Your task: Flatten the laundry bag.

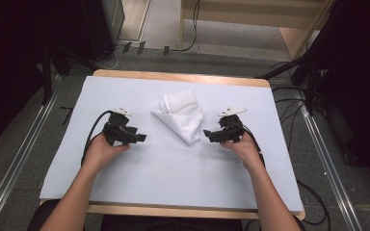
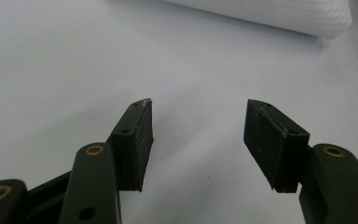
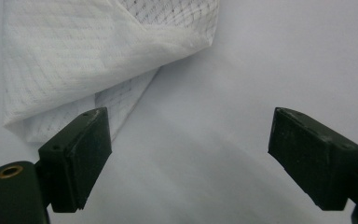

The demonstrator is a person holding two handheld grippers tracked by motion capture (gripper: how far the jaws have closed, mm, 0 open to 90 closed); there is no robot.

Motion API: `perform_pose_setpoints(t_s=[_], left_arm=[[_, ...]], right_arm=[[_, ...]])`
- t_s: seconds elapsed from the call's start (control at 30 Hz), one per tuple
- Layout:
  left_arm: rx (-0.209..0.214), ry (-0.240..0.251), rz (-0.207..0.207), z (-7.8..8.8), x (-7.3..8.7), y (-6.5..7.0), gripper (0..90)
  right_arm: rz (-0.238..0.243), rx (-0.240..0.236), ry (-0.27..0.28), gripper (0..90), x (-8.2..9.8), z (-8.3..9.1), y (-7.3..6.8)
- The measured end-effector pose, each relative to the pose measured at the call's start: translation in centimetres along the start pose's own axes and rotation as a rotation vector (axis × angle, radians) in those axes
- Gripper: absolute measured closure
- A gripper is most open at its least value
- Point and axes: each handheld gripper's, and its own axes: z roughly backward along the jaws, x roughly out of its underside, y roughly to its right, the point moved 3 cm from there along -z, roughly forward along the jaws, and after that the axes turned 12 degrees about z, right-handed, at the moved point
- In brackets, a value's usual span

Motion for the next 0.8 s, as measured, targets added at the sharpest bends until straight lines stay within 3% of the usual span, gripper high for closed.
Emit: perform_pose_setpoints(t_s=[0.1,0.13,0.23,0.43,0.5,0.63,0.8], left_arm=[[0.011,0.006,-0.008,0.0,0.0,0.1,39.6],[0.008,0.008,-0.03,0.1,0.0,0.2,39.1],[0.029,0.007,-0.021,0.0,0.0,0.2,37.1],[0.002,0.034,-0.012,0.2,-0.2,-0.5,35.6],[0.013,0.035,-0.005,0.4,-0.2,-0.5,32.1],[0.023,0.044,-0.034,0.6,-0.4,-0.4,28.5],[0.047,0.05,-0.019,0.6,-0.7,-0.4,24.7]], right_arm=[[-0.019,-0.012,0.005,13.0,0.1,0.0,-0.2],[-0.043,-0.035,0.025,13.1,0.1,0.3,-0.3],[-0.06,-0.065,0.068,13.7,0.1,0.7,-0.5],[-0.036,-0.058,0.056,19.2,0.2,0.9,-1.0],[-0.04,-0.056,0.058,22.0,0.2,1.0,-1.0],[-0.032,-0.052,0.051,25.7,0.4,1.2,-1.2],[-0.031,-0.063,0.048,29.0,0.4,1.2,-1.4]])
